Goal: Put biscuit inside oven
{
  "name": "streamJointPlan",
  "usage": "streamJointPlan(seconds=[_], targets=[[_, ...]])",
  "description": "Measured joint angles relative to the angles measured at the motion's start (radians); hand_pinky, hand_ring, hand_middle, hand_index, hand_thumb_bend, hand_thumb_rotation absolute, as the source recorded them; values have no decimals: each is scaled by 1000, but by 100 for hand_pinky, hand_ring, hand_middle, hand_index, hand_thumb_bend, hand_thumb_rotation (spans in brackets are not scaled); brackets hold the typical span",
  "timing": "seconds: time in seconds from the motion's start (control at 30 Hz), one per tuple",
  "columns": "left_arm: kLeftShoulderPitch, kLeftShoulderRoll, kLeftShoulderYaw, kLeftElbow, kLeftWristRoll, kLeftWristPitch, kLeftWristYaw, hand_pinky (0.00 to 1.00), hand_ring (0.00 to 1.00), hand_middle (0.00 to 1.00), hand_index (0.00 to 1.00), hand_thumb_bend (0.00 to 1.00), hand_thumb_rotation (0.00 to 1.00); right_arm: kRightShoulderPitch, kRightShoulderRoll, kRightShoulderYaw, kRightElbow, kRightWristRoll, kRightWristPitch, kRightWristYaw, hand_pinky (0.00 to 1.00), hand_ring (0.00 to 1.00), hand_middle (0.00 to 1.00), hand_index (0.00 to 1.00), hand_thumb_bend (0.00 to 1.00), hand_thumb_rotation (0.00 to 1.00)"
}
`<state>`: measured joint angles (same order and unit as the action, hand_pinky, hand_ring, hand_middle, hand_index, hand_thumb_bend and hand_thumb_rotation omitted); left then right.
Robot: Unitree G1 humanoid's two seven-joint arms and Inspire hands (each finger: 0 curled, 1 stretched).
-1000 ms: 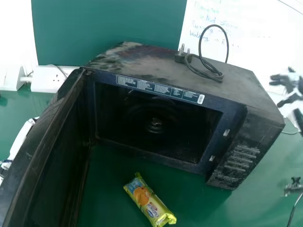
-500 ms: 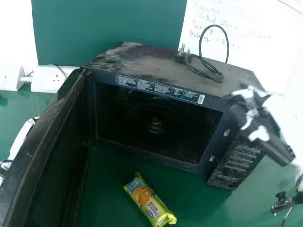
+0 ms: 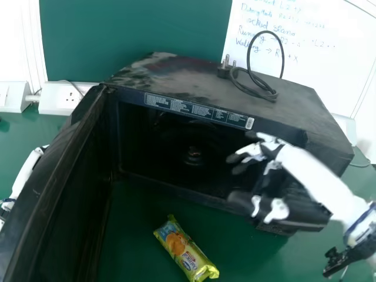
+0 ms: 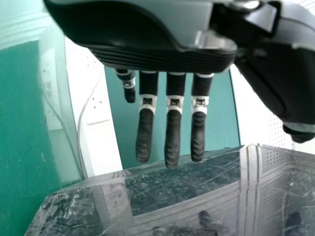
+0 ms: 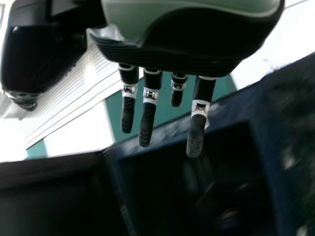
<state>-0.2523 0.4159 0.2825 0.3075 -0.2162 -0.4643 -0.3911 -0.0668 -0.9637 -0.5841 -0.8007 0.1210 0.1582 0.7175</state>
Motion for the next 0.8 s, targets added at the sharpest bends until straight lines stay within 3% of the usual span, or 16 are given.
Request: streamJointPlan(seconds=[0.03, 0.1, 0.17, 0.23, 0.33, 0.43, 0.57, 0.7, 0.8], targets=[[0, 0, 0, 0, 0, 0, 0, 33, 37, 42, 48, 51, 6, 0, -3, 12, -5, -15, -8, 5, 49, 63, 68, 80, 99, 73], [0, 0, 0, 0, 0, 0, 2, 33, 37, 42, 48, 51, 6, -2, -41, 28, -25, -39, 27, 22, 61, 72, 75, 82, 92, 56], [0, -1, 0, 0, 1, -1, 3, 32, 36, 43, 48, 51, 6, -11, -119, 37, -60, -41, 128, 65, 67, 80, 82, 86, 90, 56], [-1, -4, 0, 0, 1, -1, 4, 32, 36, 43, 48, 51, 6, -32, -198, 45, -78, -42, 192, 105, 67, 81, 84, 88, 86, 59], [0, -12, -3, -4, 12, 3, 19, 31, 36, 43, 48, 51, 6, -65, -257, 83, -86, -49, 213, 133, 69, 81, 83, 89, 88, 61], [2, -16, -11, -25, 22, 27, 37, 32, 37, 44, 48, 51, 6, -85, -292, 139, -85, -57, 227, 144, 72, 82, 85, 90, 90, 64], [1, -21, -21, -32, 21, 36, 37, 33, 37, 43, 48, 51, 6, -123, -310, 210, -86, -76, 261, 146, 69, 82, 86, 89, 90, 64], [1, -21, -21, -30, 18, 33, 35, 34, 38, 43, 48, 51, 6, -143, -344, 261, -116, -118, 372, 143, 74, 84, 88, 90, 89, 63], [-2, -23, -22, -19, 18, 19, 32, 33, 38, 43, 48, 51, 6, -140, -343, 287, -148, -152, 448, 131, 68, 83, 88, 90, 87, 64]])
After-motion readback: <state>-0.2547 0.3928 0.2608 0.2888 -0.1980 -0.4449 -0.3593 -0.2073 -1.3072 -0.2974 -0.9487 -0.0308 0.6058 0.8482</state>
